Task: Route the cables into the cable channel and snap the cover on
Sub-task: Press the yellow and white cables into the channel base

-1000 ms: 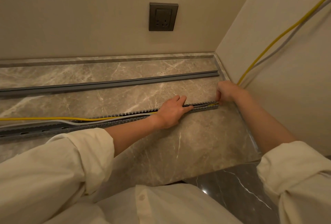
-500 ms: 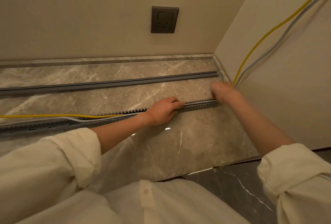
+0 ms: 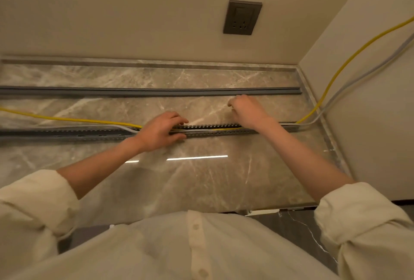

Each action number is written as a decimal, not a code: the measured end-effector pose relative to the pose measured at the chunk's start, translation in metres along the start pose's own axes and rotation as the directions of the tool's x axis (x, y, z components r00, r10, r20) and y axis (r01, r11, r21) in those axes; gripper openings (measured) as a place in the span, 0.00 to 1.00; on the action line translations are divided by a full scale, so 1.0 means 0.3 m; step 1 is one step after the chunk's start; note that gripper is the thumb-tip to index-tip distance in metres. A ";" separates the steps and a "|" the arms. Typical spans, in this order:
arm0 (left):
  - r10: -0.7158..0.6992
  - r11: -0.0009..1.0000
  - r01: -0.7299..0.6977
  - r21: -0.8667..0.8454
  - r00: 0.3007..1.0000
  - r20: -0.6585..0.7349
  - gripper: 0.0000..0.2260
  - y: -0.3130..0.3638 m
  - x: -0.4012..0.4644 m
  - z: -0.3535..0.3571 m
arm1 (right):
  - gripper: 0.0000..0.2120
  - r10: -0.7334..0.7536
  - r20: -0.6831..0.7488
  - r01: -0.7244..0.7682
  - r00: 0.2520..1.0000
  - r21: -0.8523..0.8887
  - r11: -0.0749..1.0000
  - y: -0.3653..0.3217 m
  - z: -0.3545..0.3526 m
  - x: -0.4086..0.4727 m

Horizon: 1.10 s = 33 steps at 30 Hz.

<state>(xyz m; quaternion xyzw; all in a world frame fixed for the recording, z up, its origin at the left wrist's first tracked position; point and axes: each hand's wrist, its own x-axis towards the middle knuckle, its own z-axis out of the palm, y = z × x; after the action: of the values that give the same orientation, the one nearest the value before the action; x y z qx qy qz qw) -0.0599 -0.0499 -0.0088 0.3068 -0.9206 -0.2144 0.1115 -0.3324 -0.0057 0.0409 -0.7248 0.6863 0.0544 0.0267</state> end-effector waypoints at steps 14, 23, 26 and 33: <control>-0.197 0.976 0.187 0.115 0.977 0.080 0.23 -0.292 -0.318 -0.255 | 0.19 -0.433 -0.107 0.445 0.895 0.238 0.863 -0.510 0.068 0.070; -0.274 0.949 0.239 0.206 0.948 0.163 0.29 -0.439 -0.412 -0.382 | 0.19 -0.436 -0.172 0.468 0.883 0.277 0.839 -0.758 0.100 0.158; -0.297 0.941 0.257 0.218 0.939 0.176 0.28 -0.478 -0.445 -0.418 | 0.19 -0.409 -0.182 0.447 0.894 0.326 0.833 -0.812 0.105 0.180; -0.248 0.957 0.225 0.184 0.963 0.108 0.23 -0.513 -0.507 -0.398 | 0.10 -0.349 -0.244 0.423 0.905 0.423 0.801 -0.875 0.136 0.207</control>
<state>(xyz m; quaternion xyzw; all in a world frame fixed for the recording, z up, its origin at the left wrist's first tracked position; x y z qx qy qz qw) 0.1795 -0.1065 0.0140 0.4087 -0.8974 -0.1664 -0.0018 -0.0691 -0.0480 -0.0162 -0.8232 0.5165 -0.1750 0.1576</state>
